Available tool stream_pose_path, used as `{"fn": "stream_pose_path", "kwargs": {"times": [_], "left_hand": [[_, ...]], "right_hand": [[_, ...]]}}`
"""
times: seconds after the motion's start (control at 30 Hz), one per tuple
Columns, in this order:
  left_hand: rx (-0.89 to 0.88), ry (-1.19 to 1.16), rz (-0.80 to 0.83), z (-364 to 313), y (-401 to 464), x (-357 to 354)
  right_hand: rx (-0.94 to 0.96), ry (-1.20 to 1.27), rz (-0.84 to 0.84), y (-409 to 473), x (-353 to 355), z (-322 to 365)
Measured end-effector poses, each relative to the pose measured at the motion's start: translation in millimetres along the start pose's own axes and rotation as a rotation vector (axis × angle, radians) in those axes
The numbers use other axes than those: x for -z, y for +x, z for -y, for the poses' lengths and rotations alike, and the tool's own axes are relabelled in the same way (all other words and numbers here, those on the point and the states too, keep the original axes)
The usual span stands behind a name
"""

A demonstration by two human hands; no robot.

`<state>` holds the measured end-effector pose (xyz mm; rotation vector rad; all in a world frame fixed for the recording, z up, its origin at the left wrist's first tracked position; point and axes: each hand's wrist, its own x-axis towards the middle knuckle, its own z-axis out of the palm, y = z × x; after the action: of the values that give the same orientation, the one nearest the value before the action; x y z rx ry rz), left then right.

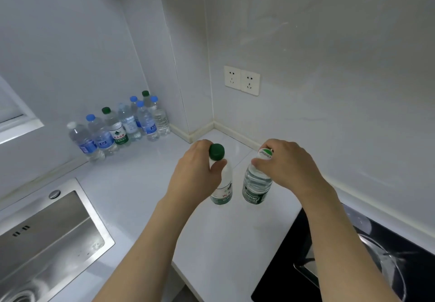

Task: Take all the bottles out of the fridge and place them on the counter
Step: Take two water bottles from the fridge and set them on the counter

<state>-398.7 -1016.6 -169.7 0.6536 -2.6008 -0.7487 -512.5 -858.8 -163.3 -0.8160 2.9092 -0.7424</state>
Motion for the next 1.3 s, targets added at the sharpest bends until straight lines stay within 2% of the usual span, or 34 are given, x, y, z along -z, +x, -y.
{"fn": "stream_pose_path", "kwargs": {"times": [0.5, 0.8, 1.0, 1.3], "left_hand": [[0.012, -0.019, 0.067, 62, 68, -7], [0.011, -0.049, 0.068, 134, 138, 25], [0.020, -0.046, 0.030, 197, 187, 52], [0.147, -0.055, -0.009, 303, 233, 78]], "right_hand": [[-0.045, -0.025, 0.088, 60, -55, 32], [-0.028, -0.063, 0.100, 127, -94, 100], [0.062, -0.059, 0.145, 185, -130, 158], [0.161, -0.061, 0.259, 263, -204, 230]]}}
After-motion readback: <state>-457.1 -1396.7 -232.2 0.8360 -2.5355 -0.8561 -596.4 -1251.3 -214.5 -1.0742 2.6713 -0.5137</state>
